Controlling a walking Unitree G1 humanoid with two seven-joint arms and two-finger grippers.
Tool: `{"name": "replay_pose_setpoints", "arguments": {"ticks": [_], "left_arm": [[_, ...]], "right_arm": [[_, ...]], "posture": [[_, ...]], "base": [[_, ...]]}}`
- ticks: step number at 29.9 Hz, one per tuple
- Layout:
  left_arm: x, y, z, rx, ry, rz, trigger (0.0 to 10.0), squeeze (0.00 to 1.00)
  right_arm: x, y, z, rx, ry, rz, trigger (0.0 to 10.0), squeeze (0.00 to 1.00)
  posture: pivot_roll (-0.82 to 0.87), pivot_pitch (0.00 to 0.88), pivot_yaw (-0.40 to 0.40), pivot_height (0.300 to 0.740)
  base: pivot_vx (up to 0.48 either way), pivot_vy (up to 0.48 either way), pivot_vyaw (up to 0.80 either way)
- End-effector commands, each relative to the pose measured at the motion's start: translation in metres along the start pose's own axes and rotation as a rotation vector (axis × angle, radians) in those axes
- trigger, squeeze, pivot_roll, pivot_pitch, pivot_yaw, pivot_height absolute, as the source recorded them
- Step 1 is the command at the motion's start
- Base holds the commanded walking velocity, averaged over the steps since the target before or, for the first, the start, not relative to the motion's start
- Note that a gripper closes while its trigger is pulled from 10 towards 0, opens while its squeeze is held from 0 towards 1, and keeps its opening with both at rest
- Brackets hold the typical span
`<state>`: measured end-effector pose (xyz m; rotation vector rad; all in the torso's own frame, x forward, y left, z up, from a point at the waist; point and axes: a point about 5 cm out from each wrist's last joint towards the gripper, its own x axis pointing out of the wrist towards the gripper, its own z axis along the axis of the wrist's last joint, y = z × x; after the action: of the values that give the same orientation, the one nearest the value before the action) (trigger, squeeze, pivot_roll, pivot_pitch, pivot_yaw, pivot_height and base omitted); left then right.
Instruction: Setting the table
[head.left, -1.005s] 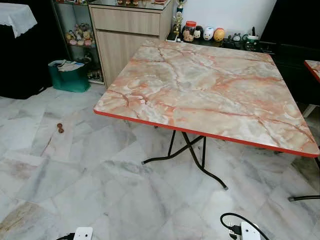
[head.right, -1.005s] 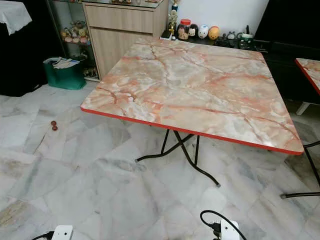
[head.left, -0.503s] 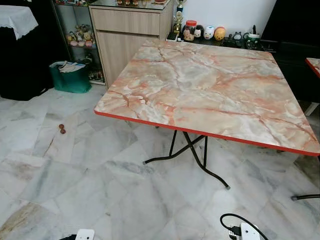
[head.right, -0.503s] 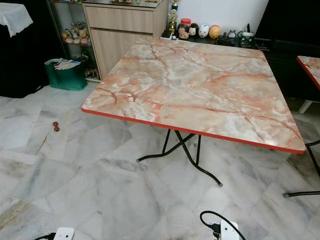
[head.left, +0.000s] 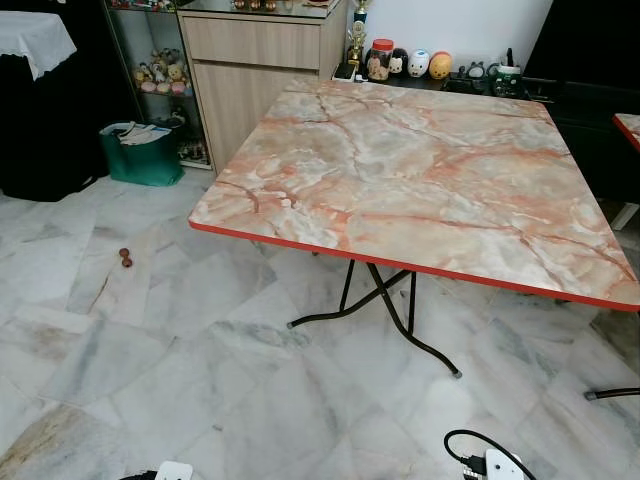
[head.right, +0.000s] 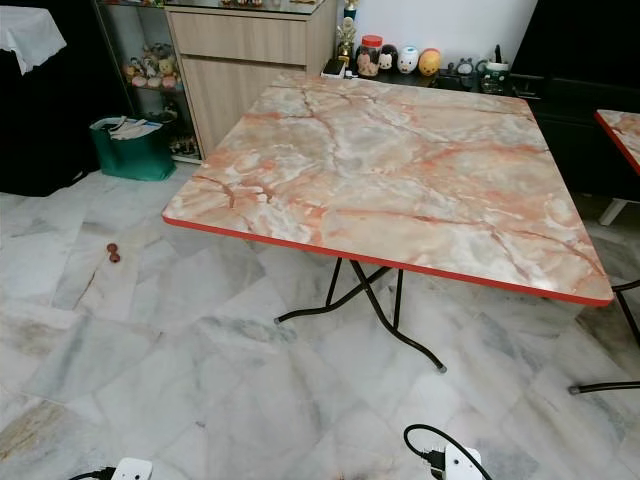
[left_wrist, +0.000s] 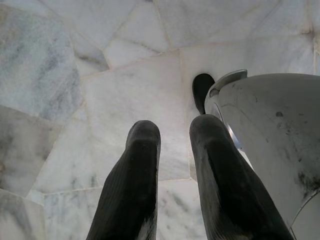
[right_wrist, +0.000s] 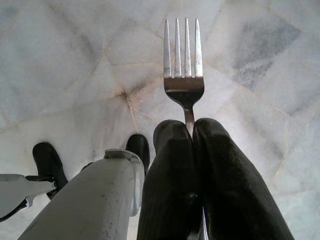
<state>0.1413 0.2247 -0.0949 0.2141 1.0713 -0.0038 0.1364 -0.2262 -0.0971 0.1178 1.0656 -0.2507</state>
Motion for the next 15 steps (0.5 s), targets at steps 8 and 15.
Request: {"name": "replay_pose_setpoints", "arguments": {"ticks": [8,15], "left_arm": [[-0.0009,0.0017,-0.0035,0.043,0.004,0.006,10.0,0.0],[-0.0009,0.0016,-0.0035,0.058,0.004,0.008,10.0,0.0]], "right_arm": [[0.0004,0.007,-0.0028,0.024,0.011,0.01,10.0,0.0],[0.0002,0.0056,-0.0031,0.028,0.008,0.008,10.0,0.0]], "posture": [[0.04,0.0,-0.025,0.727],[0.04,0.0,-0.027,0.727]], "base": [[0.0,0.0,-0.29],[0.0,0.0,0.0]]}}
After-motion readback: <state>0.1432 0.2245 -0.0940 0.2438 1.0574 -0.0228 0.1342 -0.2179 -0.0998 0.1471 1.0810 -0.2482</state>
